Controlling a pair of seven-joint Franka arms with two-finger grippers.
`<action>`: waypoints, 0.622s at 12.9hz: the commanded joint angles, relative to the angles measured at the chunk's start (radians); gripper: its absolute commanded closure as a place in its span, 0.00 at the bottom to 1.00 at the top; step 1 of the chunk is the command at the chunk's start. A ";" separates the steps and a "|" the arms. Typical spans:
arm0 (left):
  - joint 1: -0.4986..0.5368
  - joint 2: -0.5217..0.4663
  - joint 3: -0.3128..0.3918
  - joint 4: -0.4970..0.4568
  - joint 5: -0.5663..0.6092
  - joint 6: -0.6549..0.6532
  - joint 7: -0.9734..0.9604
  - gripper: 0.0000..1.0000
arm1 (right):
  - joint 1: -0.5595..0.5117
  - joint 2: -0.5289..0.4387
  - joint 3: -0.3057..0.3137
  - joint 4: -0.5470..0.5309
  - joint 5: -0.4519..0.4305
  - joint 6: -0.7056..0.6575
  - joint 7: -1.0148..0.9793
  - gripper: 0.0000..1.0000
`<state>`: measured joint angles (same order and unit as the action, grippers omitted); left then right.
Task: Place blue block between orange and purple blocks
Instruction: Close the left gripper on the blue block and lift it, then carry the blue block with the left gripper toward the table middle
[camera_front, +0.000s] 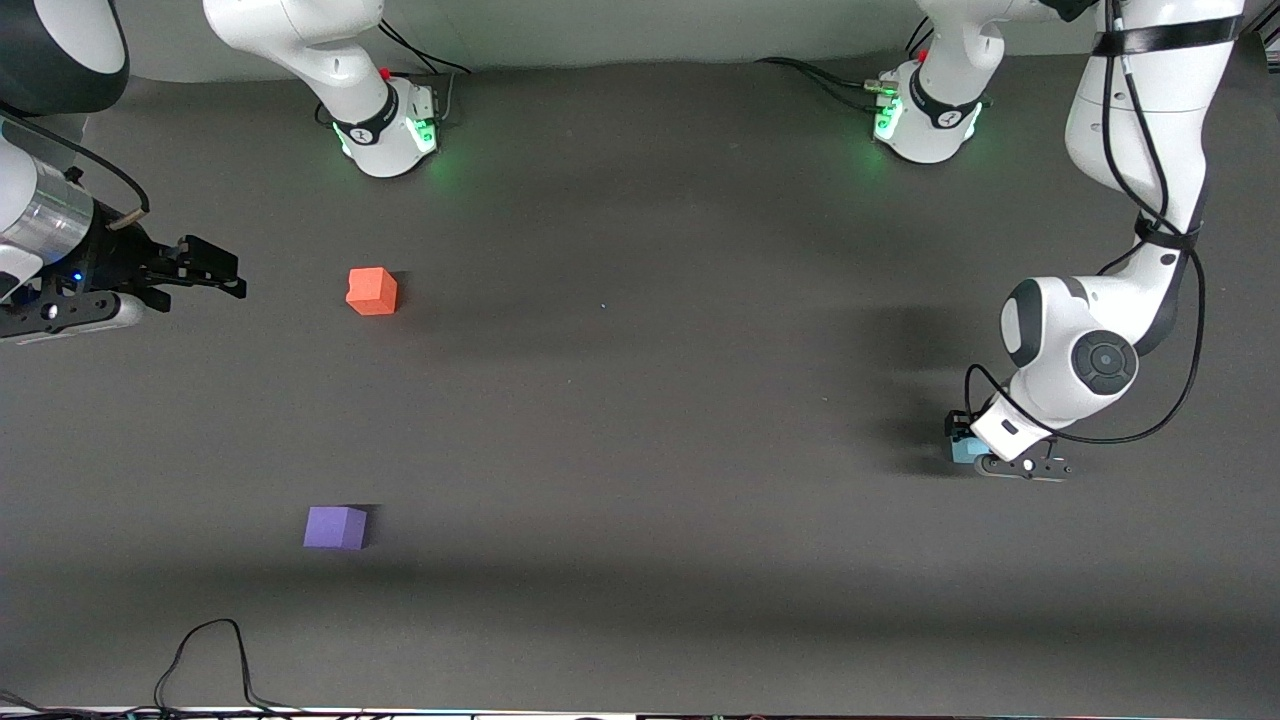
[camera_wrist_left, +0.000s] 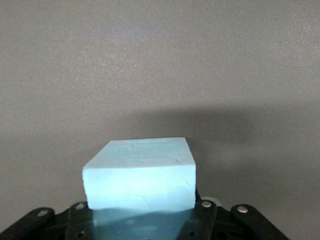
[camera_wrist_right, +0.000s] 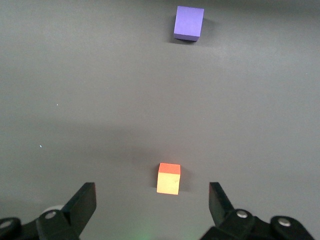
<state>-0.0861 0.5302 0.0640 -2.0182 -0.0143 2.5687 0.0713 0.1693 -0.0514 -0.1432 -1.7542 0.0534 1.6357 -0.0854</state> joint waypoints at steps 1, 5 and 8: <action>-0.009 -0.080 0.011 0.003 -0.012 -0.101 -0.010 0.62 | 0.004 -0.016 -0.001 -0.008 0.002 0.012 -0.002 0.00; -0.003 -0.254 0.011 0.178 -0.012 -0.589 -0.031 0.62 | 0.004 -0.010 -0.001 -0.010 0.002 0.015 -0.002 0.00; -0.067 -0.269 -0.030 0.338 -0.013 -0.812 -0.181 0.62 | 0.004 -0.005 0.001 -0.010 0.002 0.015 -0.001 0.00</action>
<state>-0.0940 0.2393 0.0543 -1.7711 -0.0208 1.8575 -0.0053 0.1694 -0.0507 -0.1432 -1.7550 0.0534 1.6379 -0.0854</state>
